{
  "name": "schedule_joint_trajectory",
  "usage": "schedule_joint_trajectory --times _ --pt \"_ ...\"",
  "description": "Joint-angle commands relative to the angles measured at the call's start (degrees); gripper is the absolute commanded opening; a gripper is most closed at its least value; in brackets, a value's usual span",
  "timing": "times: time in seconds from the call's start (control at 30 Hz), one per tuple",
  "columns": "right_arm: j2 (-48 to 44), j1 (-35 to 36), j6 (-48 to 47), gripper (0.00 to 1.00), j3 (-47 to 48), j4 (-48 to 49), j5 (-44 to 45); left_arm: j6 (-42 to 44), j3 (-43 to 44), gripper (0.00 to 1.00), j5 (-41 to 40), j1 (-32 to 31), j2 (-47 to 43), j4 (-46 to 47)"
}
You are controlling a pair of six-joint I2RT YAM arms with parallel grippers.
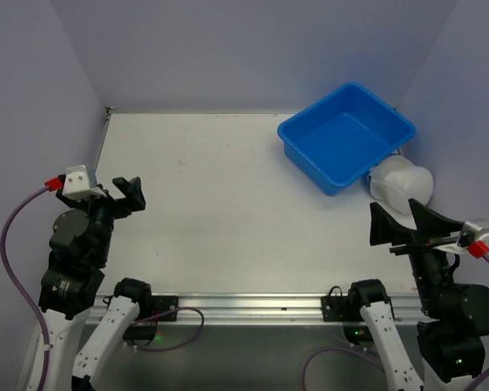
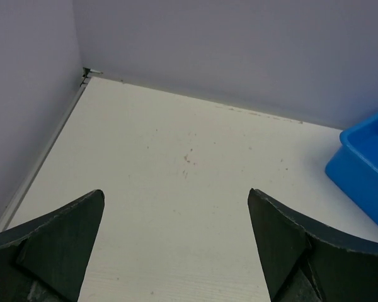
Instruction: Unzip the laundry bag and remove the bra
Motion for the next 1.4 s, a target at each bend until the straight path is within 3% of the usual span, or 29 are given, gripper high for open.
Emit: schedule_joint_trajectory --times 0.0,0.27,0.4,0.5,0.67,0.77,0.9,1.37 --pt "0.9 0.25 3.86 0.99 -1.07 0.37 3.84 -0.93 -1.49 1.0 0.26 -0.37 1.26 4.0" --pt "18.2 0.25 16.43 0.99 0.33 -9.64 20.71 -1.72 -5.0 1.0 3.51 -0.37 8.73 6.72" --pt "27.87 0.16 19.85 0.99 1.38 -9.48 25.72 -1.9 -7.64 1.0 5.09 -0.37 11.8 9.45" --pt "35.16 -1.24 23.38 0.99 1.39 -9.3 34.5 -1.55 -9.4 1.0 5.54 -0.37 12.86 11.38" --pt "49.4 -7.56 26.0 0.99 1.39 -4.56 41.81 -0.67 -13.35 1.0 4.92 -0.37 11.99 14.28" --pt "57.38 -15.02 28.74 0.99 2.53 -4.2 41.38 -1.1 -16.08 1.0 5.71 -0.37 10.76 15.6" --pt "66.26 -19.59 29.8 0.99 5.34 -3.42 41.91 -1.72 -17.85 1.0 6.06 -0.81 9.88 16.84" --pt "83.78 -27.87 25.93 0.97 10.0 5.46 30.4 -1.46 -18.11 1.0 5.45 -2.31 8.56 16.58"
